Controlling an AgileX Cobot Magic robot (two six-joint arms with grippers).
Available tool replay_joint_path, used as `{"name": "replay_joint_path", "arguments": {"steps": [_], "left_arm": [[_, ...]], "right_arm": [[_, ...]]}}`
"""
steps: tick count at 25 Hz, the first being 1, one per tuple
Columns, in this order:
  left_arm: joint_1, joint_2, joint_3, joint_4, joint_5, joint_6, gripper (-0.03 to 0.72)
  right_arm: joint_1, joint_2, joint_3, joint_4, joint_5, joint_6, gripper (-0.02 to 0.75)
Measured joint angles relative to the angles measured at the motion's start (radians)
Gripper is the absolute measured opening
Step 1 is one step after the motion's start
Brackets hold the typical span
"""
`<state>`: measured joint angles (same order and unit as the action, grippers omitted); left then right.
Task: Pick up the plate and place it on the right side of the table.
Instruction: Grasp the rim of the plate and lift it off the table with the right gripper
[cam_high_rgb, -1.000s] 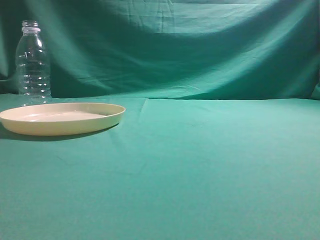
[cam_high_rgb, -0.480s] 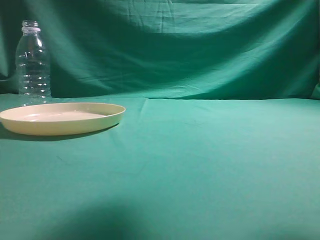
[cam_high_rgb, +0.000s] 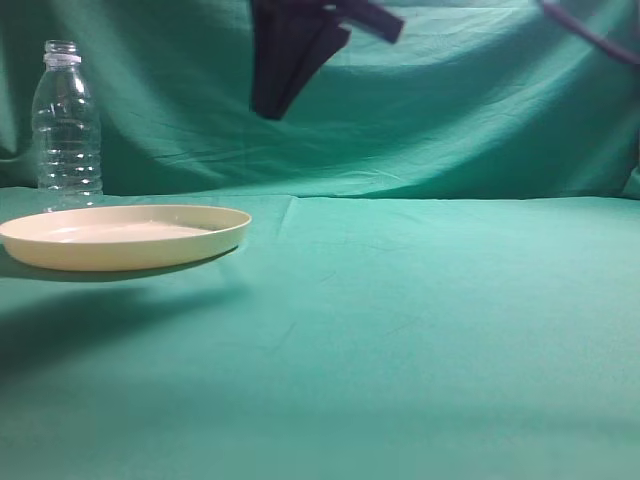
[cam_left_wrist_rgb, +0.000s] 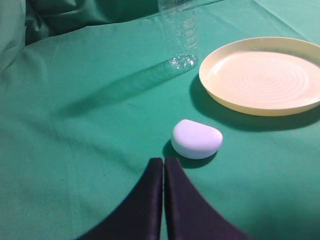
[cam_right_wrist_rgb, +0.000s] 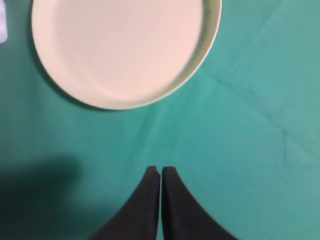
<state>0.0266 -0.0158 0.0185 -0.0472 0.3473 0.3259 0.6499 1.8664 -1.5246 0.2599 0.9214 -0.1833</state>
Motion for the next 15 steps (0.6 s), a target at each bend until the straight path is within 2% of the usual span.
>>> {"name": "replay_joint_path", "arguments": {"steps": [8,10,15], "left_arm": [[0.000,0.000,0.000,0.000,0.000,0.000,0.000],[0.000,0.000,0.000,0.000,0.000,0.000,0.000],[0.000,0.000,0.000,0.000,0.000,0.000,0.000]], "right_arm": [[0.032,0.245,-0.281,-0.060,-0.002,-0.033,0.000],[0.032,0.277,-0.307,-0.066,-0.016,-0.037,0.048],[0.032,0.332,-0.323,-0.103,-0.048,-0.030,0.323]]}}
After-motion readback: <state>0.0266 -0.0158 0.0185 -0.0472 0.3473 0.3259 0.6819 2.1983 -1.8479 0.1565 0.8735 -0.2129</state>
